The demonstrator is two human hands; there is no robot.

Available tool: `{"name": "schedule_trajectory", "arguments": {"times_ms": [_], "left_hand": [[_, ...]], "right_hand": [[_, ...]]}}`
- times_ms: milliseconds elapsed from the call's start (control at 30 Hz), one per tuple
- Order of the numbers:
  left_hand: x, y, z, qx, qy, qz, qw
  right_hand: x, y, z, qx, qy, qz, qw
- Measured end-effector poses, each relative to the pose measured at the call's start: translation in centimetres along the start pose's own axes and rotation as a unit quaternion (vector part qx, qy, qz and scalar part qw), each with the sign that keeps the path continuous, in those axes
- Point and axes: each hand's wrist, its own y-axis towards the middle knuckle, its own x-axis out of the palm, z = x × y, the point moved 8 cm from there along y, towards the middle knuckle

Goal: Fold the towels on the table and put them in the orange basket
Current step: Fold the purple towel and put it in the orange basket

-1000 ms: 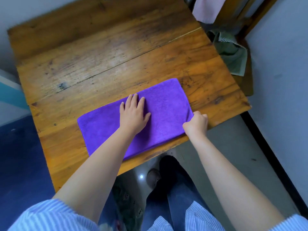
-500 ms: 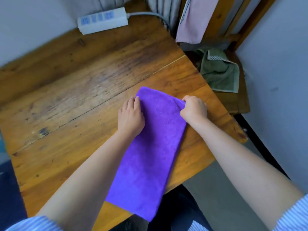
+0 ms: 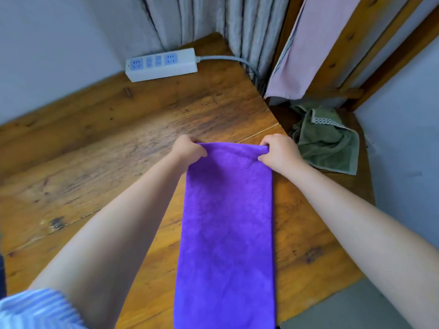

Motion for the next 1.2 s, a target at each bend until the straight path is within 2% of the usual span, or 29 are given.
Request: {"name": "schedule_trajectory", "arguments": {"times_ms": [100, 200, 333, 433, 567, 700, 800, 867, 1000, 1200], "left_hand": [[-1.7, 0.2, 1.0, 0.037, 0.029, 0.018, 0.999], [-3.7, -0.2, 1.8, 0.064, 0.093, 0.067, 0.991], [-6.5, -2.2, 3.7, 0.134, 0.081, 0.156, 0.975], [-7.5, -4.6, 4.5, 0.196, 0.097, 0.181, 0.959], [-6.9, -9.0, 4.0, 0.286, 0.151, 0.126, 0.938], [-4.5, -13.9, 1.4, 0.376, 0.270, 0.040, 0.885], [-2.3, -16.7, -1.3, 0.412, 0.323, -0.014, 0.852], [-0.7, -18.0, -3.3, 0.416, 0.356, -0.021, 0.837], [1.9, -18.9, -7.3, 0.374, 0.434, 0.005, 0.820], [3.2, -18.9, -10.7, 0.369, 0.486, 0.028, 0.792]], "right_hand": [[-1.3, 1.3, -1.0, -0.017, 0.017, 0.002, 1.000], [-3.3, 1.9, -2.9, -0.060, 0.021, 0.020, 0.998], [-6.7, 1.4, -5.3, -0.130, 0.004, 0.105, 0.986], [-8.4, -0.5, -6.1, -0.160, -0.007, 0.156, 0.975], [-8.0, -5.0, -6.3, -0.201, -0.035, 0.151, 0.967], [-6.5, -10.8, -5.8, -0.243, -0.065, 0.115, 0.961], [-4.2, -14.6, -5.3, -0.274, -0.101, 0.069, 0.954], [-2.5, -16.9, -4.5, -0.271, -0.124, 0.057, 0.953], [1.5, -19.4, -2.2, -0.238, -0.161, 0.044, 0.957], [4.4, -20.8, -0.3, -0.233, -0.210, 0.031, 0.949]]}}
